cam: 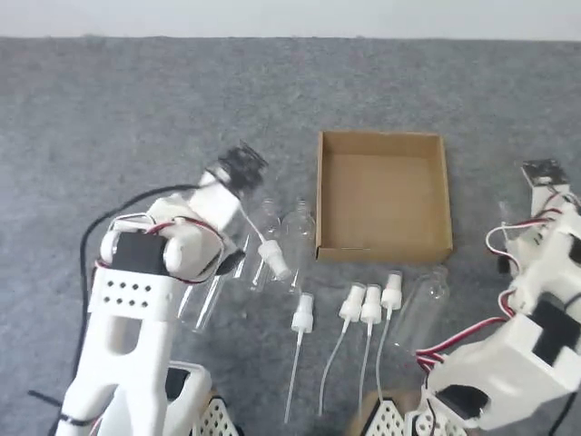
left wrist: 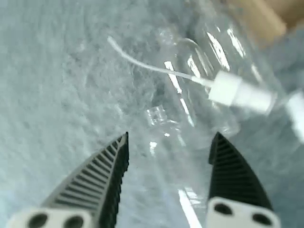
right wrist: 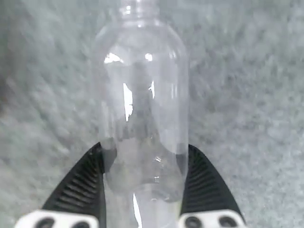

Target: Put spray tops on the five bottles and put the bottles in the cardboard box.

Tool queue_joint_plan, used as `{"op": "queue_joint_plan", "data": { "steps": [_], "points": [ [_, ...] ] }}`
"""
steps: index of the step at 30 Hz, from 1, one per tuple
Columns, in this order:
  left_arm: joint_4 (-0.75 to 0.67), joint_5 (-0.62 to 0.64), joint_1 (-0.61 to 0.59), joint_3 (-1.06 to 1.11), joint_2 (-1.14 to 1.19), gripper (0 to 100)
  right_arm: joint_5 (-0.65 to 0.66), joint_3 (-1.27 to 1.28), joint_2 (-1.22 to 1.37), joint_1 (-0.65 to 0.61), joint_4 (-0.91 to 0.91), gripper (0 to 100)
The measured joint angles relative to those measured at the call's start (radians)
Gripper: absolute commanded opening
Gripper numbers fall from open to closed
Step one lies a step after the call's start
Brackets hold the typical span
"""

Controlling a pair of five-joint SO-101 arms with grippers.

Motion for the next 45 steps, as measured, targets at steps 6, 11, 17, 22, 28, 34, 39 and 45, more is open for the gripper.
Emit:
{"op": "queue_joint_plan", "data": {
  "steps": [6,11,17,22,28,34,39,45],
  "points": [
    [-0.132,-0.304,0.041,0.064,0.000,33,0.029,0.000,0.000,0.021,0.011,0.6],
    [-0.278,-0.353,0.140,0.166,0.000,33,0.029,0.000,0.000,0.021,0.011,0.6],
    [-0.351,-0.391,0.203,0.210,0.000,33,0.029,0.000,0.000,0.023,0.011,0.6],
    [-0.381,-0.397,0.235,0.215,0.000,33,0.029,0.000,0.000,0.023,0.011,0.6],
    [-0.474,-0.399,0.235,0.281,0.000,33,0.029,0.000,0.000,0.023,0.011,0.6],
    [-0.508,-0.399,0.235,0.301,0.005,33,0.029,0.000,0.000,0.023,0.011,0.6],
    [-0.508,-0.399,0.235,0.301,0.005,33,0.029,0.000,0.000,0.023,0.011,0.6],
    [-0.508,-0.338,0.239,0.307,0.017,29,0.028,0.000,0.000,0.023,0.011,0.6]
  ]
}}
